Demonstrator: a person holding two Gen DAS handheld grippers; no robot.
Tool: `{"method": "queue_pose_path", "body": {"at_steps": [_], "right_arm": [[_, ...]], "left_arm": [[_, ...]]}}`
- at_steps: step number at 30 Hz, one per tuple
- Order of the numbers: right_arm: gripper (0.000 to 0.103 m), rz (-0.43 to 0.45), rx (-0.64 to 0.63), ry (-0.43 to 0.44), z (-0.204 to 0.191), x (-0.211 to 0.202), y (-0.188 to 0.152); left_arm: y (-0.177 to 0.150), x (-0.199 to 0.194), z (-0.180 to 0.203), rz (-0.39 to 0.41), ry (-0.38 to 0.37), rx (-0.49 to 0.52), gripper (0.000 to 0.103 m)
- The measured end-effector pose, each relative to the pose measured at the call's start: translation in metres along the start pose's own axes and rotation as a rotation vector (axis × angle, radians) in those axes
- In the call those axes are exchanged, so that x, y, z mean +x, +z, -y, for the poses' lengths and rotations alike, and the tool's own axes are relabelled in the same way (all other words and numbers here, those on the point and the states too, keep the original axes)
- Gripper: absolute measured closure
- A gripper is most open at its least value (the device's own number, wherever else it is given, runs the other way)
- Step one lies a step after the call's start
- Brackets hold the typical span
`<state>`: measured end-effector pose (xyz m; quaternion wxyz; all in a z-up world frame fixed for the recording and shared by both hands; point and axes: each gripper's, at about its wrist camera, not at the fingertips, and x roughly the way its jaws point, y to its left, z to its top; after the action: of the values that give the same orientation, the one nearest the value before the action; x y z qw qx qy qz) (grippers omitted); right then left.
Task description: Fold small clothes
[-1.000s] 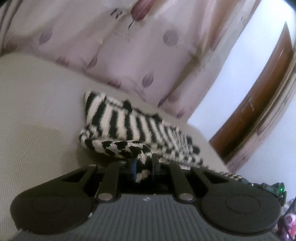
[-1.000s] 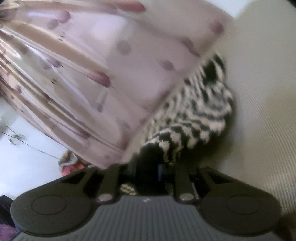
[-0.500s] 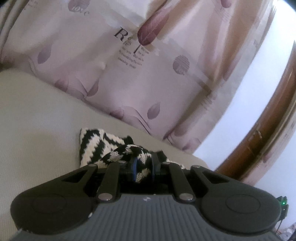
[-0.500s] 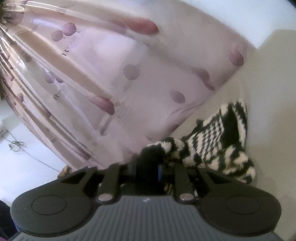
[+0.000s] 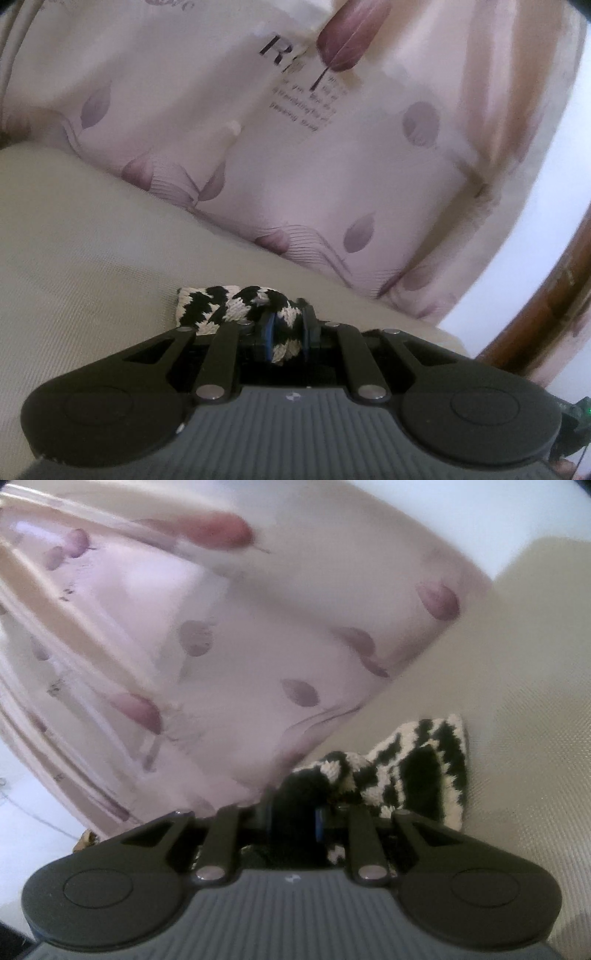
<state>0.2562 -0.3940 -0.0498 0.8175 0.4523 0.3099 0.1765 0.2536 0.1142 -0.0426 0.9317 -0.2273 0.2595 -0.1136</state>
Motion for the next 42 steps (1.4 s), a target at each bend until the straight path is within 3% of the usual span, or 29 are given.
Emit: {"method": "queue_pose_path", "body": {"at_steps": [5,11,15,16,18,19,20,22,23,25,27,29,32,37,38,42], "right_arm": [[0.084,-0.002,0.048,-0.032,0.021,0.025,0.004],[0.081,0.008,0.190,-0.045,0.056,0.051,0.006],[0.075,0.063,0.263,-0.009,0.072,0.058,0.006],[0.072,0.085,0.285,0.013,0.076,0.058,0.005],[0.054,0.155,0.320,0.055,0.082,0.053,0.003],[0.031,0.191,0.344,0.079,0.086,0.050,0.002],[0.021,0.215,0.365,0.103,0.089,0.047,0.002],[0.021,0.252,0.387,0.128,0.093,0.037,0.002],[0.021,0.258,0.383,0.132,0.093,0.033,0.004],[0.021,0.263,0.352,0.131,0.090,0.019,0.004],[0.021,0.251,0.294,0.135,0.082,0.008,0.004],[0.021,0.199,0.198,0.123,0.068,0.003,0.001],[0.022,0.082,-0.016,0.038,0.040,0.011,-0.007],[0.022,-0.003,-0.278,-0.076,0.014,0.033,-0.039],[0.022,-0.006,-0.289,-0.082,0.015,0.035,-0.044],[0.022,0.013,-0.288,-0.087,0.019,0.036,-0.051]], "left_arm": [[0.005,0.030,-0.016,-0.036,0.043,-0.047,0.089],[0.010,0.053,-0.026,-0.035,0.107,-0.047,0.089],[0.014,0.057,-0.028,-0.006,0.141,-0.032,0.079],[0.015,0.056,-0.027,0.000,0.148,-0.023,0.074],[0.016,0.054,-0.025,0.016,0.162,0.002,0.064],[0.016,0.051,-0.024,0.024,0.166,0.012,0.058],[0.015,0.047,-0.023,0.028,0.165,0.022,0.054],[0.014,0.040,-0.022,0.038,0.155,0.053,0.037],[0.013,0.036,-0.020,0.045,0.156,0.073,0.032],[0.010,0.027,-0.017,0.059,0.164,0.138,0.024],[0.007,0.023,-0.016,0.042,0.154,0.193,0.024],[0.004,0.020,-0.019,0.008,0.145,0.218,0.024],[0.000,0.016,-0.022,-0.044,0.121,0.246,0.028],[-0.018,0.012,0.001,-0.087,0.102,0.502,0.033],[-0.021,0.015,0.006,-0.099,0.115,0.553,0.033],[-0.034,0.048,0.028,-0.142,0.281,0.782,0.033]]}}
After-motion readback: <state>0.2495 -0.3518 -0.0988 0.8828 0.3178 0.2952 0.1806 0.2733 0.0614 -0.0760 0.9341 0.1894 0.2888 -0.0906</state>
